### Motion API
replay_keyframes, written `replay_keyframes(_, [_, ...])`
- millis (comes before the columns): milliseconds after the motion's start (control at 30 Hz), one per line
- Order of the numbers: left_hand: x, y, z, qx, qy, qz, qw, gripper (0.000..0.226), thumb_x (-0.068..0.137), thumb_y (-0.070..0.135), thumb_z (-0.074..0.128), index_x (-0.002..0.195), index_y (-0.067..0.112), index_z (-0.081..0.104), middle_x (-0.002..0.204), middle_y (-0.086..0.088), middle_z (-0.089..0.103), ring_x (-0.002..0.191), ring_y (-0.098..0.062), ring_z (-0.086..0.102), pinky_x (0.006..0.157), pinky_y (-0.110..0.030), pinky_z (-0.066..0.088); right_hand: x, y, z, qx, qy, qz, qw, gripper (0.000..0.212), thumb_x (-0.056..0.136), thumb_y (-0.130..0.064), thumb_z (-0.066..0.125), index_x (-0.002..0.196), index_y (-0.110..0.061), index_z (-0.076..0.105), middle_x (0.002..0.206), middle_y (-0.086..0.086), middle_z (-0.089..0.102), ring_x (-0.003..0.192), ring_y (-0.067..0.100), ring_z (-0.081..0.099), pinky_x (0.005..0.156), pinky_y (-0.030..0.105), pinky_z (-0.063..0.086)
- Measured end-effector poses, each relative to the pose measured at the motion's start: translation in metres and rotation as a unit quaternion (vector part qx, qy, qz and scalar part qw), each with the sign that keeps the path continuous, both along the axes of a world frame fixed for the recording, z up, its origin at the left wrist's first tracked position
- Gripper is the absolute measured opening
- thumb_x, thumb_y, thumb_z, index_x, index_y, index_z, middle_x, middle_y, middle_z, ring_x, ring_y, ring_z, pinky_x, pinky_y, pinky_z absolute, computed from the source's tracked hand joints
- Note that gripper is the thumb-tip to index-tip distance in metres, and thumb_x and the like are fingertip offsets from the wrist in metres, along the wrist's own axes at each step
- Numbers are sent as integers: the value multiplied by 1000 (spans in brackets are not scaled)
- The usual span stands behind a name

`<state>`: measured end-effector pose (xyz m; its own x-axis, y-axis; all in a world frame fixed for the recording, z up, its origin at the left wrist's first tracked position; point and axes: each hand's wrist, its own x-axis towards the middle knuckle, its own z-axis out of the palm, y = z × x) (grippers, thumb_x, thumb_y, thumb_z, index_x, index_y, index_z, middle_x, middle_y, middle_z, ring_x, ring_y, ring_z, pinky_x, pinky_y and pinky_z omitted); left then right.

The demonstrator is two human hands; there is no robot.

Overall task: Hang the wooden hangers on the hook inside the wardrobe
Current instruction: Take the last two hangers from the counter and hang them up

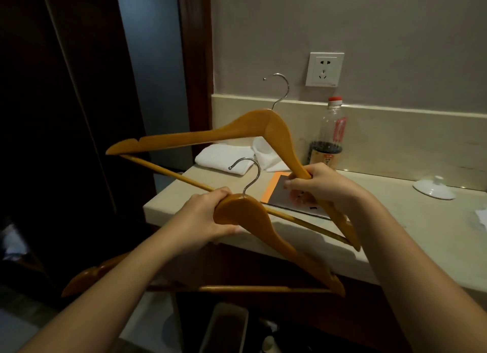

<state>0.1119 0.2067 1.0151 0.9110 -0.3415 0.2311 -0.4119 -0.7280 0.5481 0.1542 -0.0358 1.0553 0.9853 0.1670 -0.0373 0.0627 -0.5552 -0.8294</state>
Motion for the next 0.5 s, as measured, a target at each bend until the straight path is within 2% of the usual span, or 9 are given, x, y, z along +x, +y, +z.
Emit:
replay_keyframes(67, [-25, 19, -1, -41, 32, 10, 999, 54, 75, 32, 74, 123, 30, 49, 108, 9, 60, 85, -12, 67, 71, -27, 59, -15, 13, 0, 35, 37, 31, 998, 17, 85, -27, 64, 94, -13, 66, 76, 4, 72, 71, 17, 70, 73, 30, 56])
replay_keyframes(133, [-50, 42, -1, -116, 71, 6, 991, 39, 77, 24, 73, 111, 31, 55, 94, 5, 65, 67, -12, 68, 54, -23, 55, -30, 29, -3, 78, 74, 72, 992, 18, 86, -26, 63, 95, -11, 65, 76, 6, 71, 69, 17, 69, 67, 27, 55])
replay_keyframes(167, [-64, 56, -1, -148, 95, 8, 984, 31, 78, 22, 72, 105, 29, 58, 85, 0, 66, 60, -13, 67, 50, -21, 52, -39, 41, -5, 99, 94, 94, 986, 18, 86, -25, 62, 95, -9, 64, 75, 7, 71, 67, 17, 68, 64, 25, 54])
replay_keyframes(267, [-109, 97, -10, -211, 184, 21, 960, 19, 83, 24, 65, 102, 20, 61, 83, -15, 69, 61, -19, 68, 52, -24, 53, -63, 77, -21, 135, 142, 129, 972, 19, 88, -27, 60, 94, -9, 63, 75, 8, 70, 62, 15, 66, 58, 21, 54])
replay_keyframes(367, [-156, 133, -32, -232, 240, 58, 941, 19, 87, 28, 59, 104, 21, 59, 85, -8, 71, 67, -18, 69, 56, -25, 53, -89, 110, -41, 118, 159, 133, 971, 20, 88, -28, 59, 96, -10, 62, 76, 7, 73, 62, 14, 67, 54, 19, 54])
replay_keyframes(500, [-221, 174, -70, -314, 287, 129, 896, 27, 84, 30, 60, 108, 19, 59, 82, -7, 70, 62, -18, 66, 50, -23, 51, -123, 152, -78, 69, 159, 148, 974, 24, 90, -29, 57, 100, -8, 62, 75, 6, 71, 61, 14, 67, 53, 19, 51])
